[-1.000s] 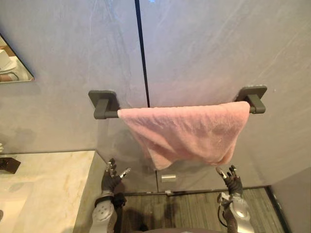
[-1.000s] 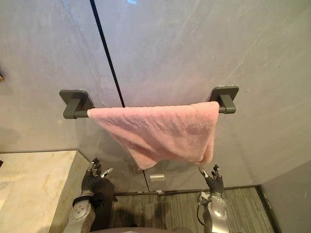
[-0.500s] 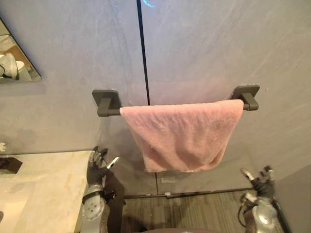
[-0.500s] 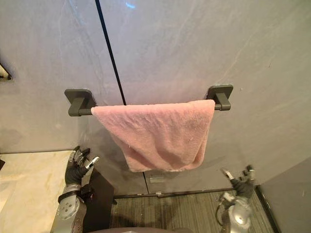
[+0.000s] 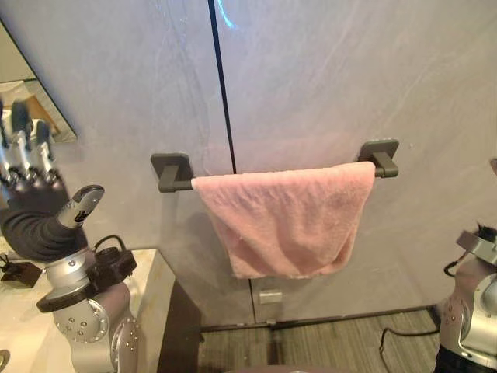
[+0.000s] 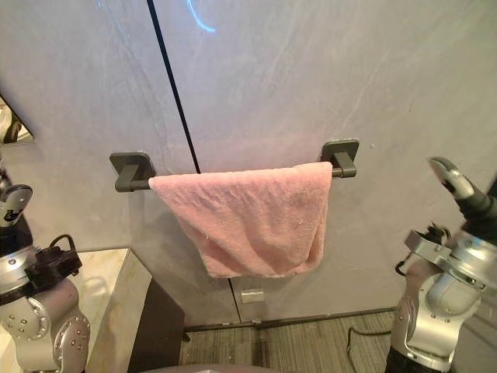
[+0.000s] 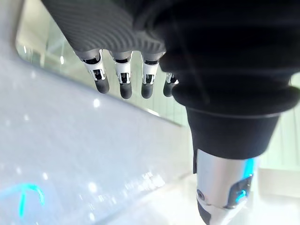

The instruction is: Organize washtable

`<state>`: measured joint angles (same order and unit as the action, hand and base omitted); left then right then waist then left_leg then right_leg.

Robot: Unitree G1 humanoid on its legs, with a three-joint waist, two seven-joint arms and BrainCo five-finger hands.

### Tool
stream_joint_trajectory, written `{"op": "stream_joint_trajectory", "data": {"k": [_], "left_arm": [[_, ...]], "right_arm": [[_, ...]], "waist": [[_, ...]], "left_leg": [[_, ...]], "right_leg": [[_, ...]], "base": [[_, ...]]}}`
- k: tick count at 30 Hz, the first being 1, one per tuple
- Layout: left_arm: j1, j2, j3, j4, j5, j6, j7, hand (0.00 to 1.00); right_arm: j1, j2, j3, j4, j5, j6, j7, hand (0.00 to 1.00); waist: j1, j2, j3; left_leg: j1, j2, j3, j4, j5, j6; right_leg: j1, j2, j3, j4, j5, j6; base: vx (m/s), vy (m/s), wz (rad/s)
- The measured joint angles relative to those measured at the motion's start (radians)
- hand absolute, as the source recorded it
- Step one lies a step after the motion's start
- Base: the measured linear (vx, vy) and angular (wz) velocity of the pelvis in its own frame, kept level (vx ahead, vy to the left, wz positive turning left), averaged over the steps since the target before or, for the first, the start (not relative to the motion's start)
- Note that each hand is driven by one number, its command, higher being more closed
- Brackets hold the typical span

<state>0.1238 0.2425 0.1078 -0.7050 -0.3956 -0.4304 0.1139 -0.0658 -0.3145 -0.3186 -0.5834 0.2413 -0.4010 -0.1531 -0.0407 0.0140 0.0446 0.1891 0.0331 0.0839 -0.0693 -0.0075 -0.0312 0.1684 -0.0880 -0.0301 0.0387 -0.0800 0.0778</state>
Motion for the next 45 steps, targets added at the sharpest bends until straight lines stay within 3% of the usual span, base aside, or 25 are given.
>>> {"op": "stream_joint_trajectory", "data": {"k": [2,5,11,15,19,23,26,31,32,38,45], "left_arm": [[-0.044,0.066,-0.184,0.006,-0.07,0.006,-0.09,0.0],[-0.091,0.135,-0.341,0.041,-0.107,0.028,-0.178,0.0],[-0.108,0.271,-0.558,0.202,-0.143,0.079,-0.276,0.0],[-0.111,0.334,-0.639,0.282,-0.141,0.114,-0.318,0.0],[-0.11,0.342,-0.667,0.383,-0.097,0.15,-0.332,0.0],[-0.103,0.318,-0.669,0.459,-0.04,0.183,-0.334,0.0],[-0.103,0.26,-0.657,0.513,0.019,0.207,-0.33,0.0],[-0.098,0.143,-0.614,0.641,0.153,0.218,-0.304,0.0],[-0.096,0.095,-0.575,0.669,0.219,0.22,-0.282,0.0],[-0.091,0.042,-0.527,0.718,0.39,0.221,-0.212,0.0],[-0.063,-0.013,-0.445,0.717,0.53,0.171,-0.176,0.0]], "right_arm": [[-0.082,-0.071,0.197,0.0,0.105,-0.014,0.103,0.0],[-0.144,-0.138,0.378,-0.003,0.19,-0.011,0.212,0.0],[-0.164,-0.325,0.66,0.001,0.352,0.036,0.385,0.0],[-0.109,-0.432,0.75,0.037,0.401,0.078,0.453,0.0],[-0.03,-0.454,0.784,0.125,0.416,0.107,0.481,0.0],[0.029,-0.433,0.809,0.229,0.372,0.144,0.488,0.0],[0.065,-0.382,0.808,0.326,0.276,0.154,0.484,0.0],[0.106,-0.222,0.752,0.445,0.084,0.15,0.454,0.0],[0.119,-0.163,0.716,0.485,0.002,0.149,0.431,0.0],[0.148,-0.072,0.626,0.565,-0.147,0.15,0.356,0.0],[0.202,-0.002,0.442,0.595,-0.214,0.172,0.28,0.0]], "waist": [[0.001,-0.003,-0.008],[0.002,-0.004,-0.011],[0.003,-0.018,-0.007],[0.005,-0.018,-0.001],[0.004,-0.014,0.013],[0.002,-0.005,0.027],[0.003,-0.005,0.029],[0.002,-0.004,0.031],[0.002,-0.004,0.033],[0.001,-0.014,0.041],[-0.003,-0.023,0.046]], "left_leg": [[0.0,-0.001,0.0,0.0,0.0,0.0],[0.002,-0.003,0.0,0.0,0.0,0.0],[-0.002,-0.008,0.009,0.0,0.001,0.0],[-0.005,-0.009,0.017,-0.002,0.001,0.0],[-0.001,-0.008,0.026,-0.002,0.0,0.001],[-0.003,-0.009,0.036,-0.005,0.001,0.001],[-0.002,-0.009,0.039,-0.006,0.001,0.001],[-0.004,-0.01,0.036,-0.008,0.002,0.002],[-0.004,-0.011,0.035,-0.01,0.003,0.003],[-0.005,-0.013,0.025,-0.021,0.007,0.006],[-0.009,-0.014,0.025,-0.022,0.007,0.006]], "right_leg": [[0.001,0.0,0.0,0.002,0.0,0.0],[0.0,0.0,0.001,0.004,0.0,0.001],[-0.004,0.0,0.009,0.005,0.0,0.001],[-0.015,-0.001,0.016,0.012,0.0,0.001],[-0.017,-0.001,0.023,0.016,0.0,0.001],[-0.035,0.0,0.03,0.027,0.0,0.001],[-0.035,0.0,0.032,0.028,0.0,0.001],[-0.036,-0.001,0.03,0.026,0.0,0.001],[-0.036,-0.001,0.029,0.025,0.0,0.002],[-0.035,-0.004,0.028,0.014,-0.002,0.002],[-0.035,-0.004,0.022,0.011,-0.001,0.002]], "base": [[-0.04,-0.021,-0.01],[-0.01,-0.006,0.0],[0.0,-0.012,-0.04],[-0.02,-0.018,-0.06],[-0.04,-0.022,-0.06],[-0.06,-0.022,-0.09],[-0.02,-0.013,-0.04],[0.0,-0.006,0.01],[-0.02,-0.025,0.03],[-0.02,-0.02,0.05],[0.0,0.0,0.0]]}}
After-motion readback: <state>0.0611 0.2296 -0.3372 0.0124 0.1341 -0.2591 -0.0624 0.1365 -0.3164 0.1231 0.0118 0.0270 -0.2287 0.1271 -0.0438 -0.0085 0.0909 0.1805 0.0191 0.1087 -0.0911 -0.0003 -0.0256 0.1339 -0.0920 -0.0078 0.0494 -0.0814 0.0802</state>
